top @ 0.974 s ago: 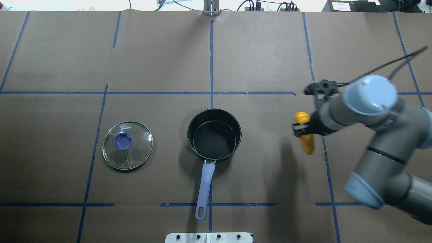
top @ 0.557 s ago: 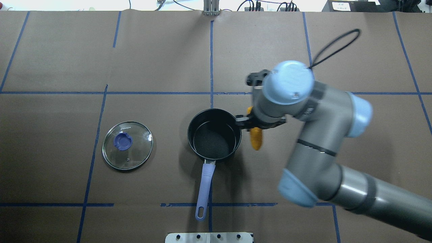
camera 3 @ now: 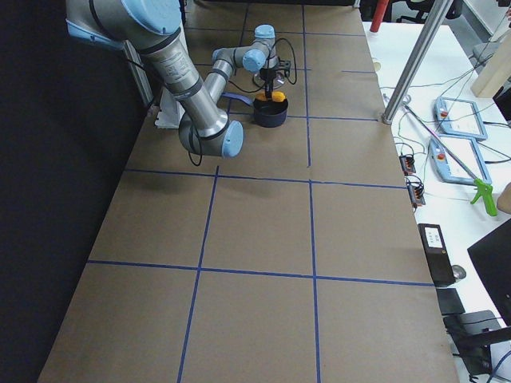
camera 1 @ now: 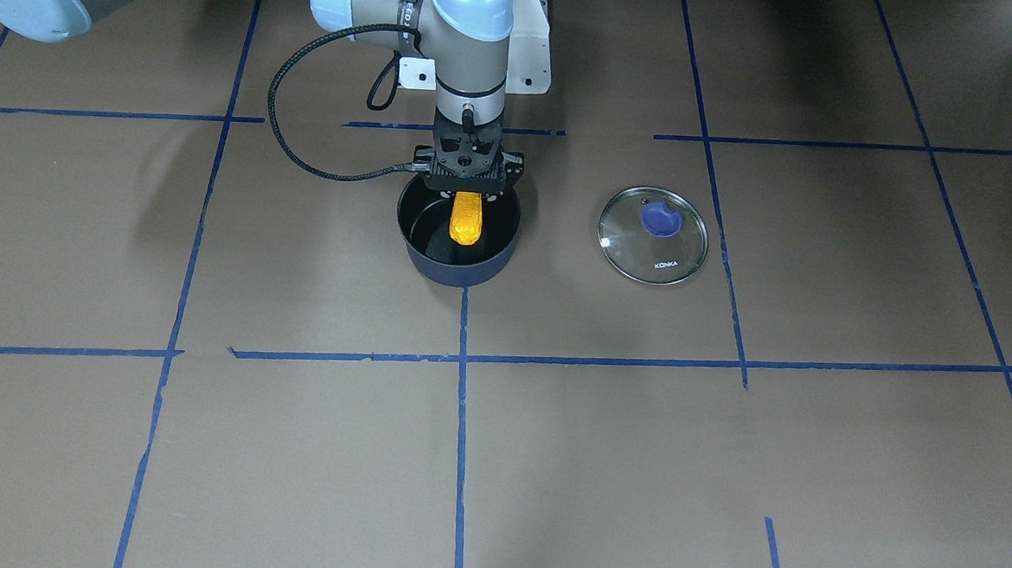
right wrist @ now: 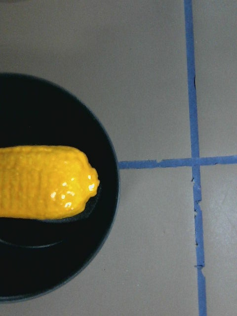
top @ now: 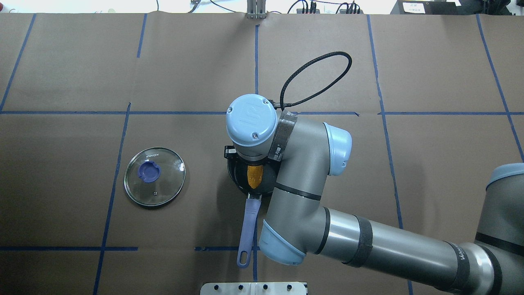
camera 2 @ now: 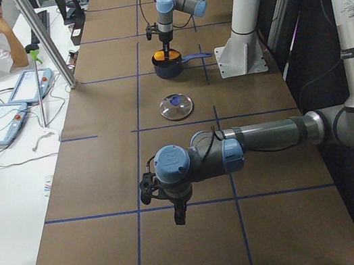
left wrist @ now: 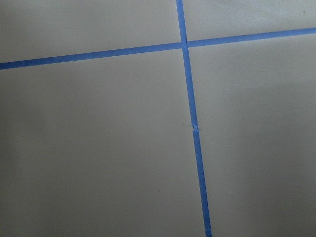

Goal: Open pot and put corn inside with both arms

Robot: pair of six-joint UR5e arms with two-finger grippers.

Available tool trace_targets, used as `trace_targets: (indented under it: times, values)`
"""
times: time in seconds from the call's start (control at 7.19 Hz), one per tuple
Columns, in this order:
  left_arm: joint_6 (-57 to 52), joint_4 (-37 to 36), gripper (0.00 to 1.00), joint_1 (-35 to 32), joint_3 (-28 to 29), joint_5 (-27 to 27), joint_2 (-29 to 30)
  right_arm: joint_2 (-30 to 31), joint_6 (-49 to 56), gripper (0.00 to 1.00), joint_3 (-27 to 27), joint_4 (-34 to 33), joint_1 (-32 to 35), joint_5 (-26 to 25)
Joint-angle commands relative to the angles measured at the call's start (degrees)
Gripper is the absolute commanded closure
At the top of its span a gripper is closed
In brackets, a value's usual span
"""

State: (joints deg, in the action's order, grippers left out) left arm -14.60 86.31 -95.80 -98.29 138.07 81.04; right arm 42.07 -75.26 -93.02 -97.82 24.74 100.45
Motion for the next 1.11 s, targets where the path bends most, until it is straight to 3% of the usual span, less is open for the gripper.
trace_targets:
  times: [0.0, 0.28, 0.42, 0.56, 0.97]
  values:
    - [0.01, 0.0, 0.0, 0.0, 0.03, 0.0, 0.17, 1.17, 0.46, 0.0, -1.2, 0.17, -0.22, 0.45]
    - [-0.25, 0.0, 0.0, 0.09, 0.38, -0.08, 0.52, 1.17, 3.08, 0.0, -1.55, 0.17, 2.66, 3.67]
    - [0.01, -0.09, 0.0, 0.26, 0.81, -0.08, 0.87, 2.56, 8.58, 0.0, -1.55, 0.17, 8.95, 11.27]
    - [0.19, -0.26, 0.0, 0.35, 1.17, -0.52, 0.96, 6.23, 17.34, 0.0, -1.55, 0.17, 16.15, 17.53]
    - [-0.43, -0.26, 0.0, 0.26, 2.14, -0.43, 0.61, 21.16, 54.14, 0.0, -1.46, -0.18, 37.95, 29.16]
